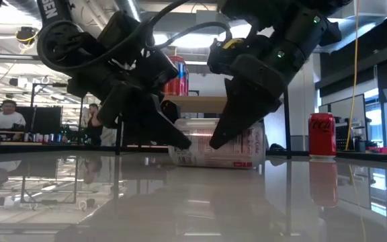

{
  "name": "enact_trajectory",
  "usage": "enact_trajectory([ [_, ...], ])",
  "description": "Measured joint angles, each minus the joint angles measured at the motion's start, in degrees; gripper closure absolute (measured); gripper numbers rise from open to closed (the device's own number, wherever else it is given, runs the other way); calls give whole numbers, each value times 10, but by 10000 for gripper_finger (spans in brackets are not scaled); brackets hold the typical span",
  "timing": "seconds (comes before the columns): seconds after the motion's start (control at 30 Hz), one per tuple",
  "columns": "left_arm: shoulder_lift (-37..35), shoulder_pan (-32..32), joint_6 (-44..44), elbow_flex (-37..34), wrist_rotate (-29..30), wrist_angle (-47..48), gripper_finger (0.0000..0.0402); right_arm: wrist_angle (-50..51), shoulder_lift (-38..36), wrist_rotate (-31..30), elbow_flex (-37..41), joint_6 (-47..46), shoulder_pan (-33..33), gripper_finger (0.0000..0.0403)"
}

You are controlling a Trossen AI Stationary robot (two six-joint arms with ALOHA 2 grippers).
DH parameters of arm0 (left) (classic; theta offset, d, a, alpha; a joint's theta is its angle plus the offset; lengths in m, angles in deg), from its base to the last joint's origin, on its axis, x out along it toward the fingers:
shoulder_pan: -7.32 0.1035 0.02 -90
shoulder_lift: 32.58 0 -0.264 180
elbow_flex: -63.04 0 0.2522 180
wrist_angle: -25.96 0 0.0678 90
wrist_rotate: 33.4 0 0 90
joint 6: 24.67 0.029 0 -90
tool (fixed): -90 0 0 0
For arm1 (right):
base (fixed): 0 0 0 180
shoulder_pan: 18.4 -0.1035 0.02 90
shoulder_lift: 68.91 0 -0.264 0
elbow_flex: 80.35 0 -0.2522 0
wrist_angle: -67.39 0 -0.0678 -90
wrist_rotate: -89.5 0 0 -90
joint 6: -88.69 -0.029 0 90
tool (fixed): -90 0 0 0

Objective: Place canned beverage on shelf
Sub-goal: Put the right white soda can on the shelf

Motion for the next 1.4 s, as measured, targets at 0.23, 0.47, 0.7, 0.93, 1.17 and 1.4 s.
enact_trajectory([
  [0.23,0,-7,-6,0,16,-2,120,31,-13,1,0,-3,-3,33],
  [0.47,-4,-24,-6,-1,23,0,120,95,-105,-53,0,-6,-53,33],
  [0.7,-19,-38,-5,-3,4,-13,120,156,-172,-183,0,-49,-157,33],
  [0.93,-59,-53,-6,-34,-6,-75,120,231,-176,-300,11,-169,-250,33],
  [1.17,-143,-54,-11,-115,-16,-188,120,244,-174,-321,80,-320,-275,33],
  [1.4,-169,-55,-54,-200,-37,-396,120,27,-173,-371,168,-253,-260,33],
])
